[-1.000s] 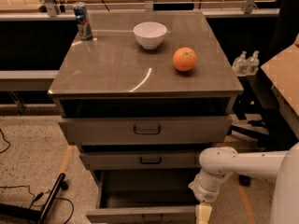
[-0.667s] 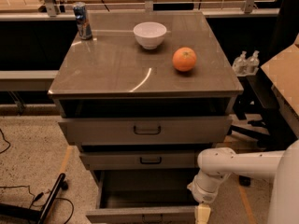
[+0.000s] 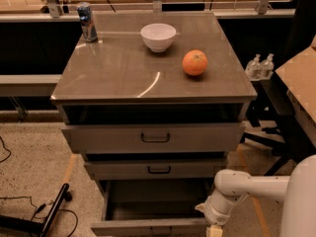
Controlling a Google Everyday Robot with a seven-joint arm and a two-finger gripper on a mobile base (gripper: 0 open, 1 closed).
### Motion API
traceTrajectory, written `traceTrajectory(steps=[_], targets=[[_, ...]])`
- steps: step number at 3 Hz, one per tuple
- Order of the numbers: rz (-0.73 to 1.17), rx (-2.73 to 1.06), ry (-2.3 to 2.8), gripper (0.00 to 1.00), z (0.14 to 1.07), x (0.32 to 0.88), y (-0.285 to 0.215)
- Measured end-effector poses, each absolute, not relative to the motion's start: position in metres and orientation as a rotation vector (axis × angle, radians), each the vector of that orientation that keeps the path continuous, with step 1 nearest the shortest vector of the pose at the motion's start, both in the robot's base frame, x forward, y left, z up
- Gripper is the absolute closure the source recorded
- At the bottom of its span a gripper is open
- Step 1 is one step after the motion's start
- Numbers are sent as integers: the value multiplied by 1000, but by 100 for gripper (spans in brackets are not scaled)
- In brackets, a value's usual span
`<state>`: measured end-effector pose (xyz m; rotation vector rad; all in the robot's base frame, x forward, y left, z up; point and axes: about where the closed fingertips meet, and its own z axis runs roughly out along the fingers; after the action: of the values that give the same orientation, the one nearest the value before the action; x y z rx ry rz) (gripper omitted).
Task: Close bottom drawer
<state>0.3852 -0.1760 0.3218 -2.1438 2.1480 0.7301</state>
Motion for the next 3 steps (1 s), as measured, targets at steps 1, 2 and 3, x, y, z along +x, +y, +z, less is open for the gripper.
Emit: traceTrajectory(steps=[1,2,3], targets=[[808,-2090,2066,0,287,383,-174],[889,-2053,2012,0,260,382,-174],[1012,-2013,1982,17,234,374,-180]])
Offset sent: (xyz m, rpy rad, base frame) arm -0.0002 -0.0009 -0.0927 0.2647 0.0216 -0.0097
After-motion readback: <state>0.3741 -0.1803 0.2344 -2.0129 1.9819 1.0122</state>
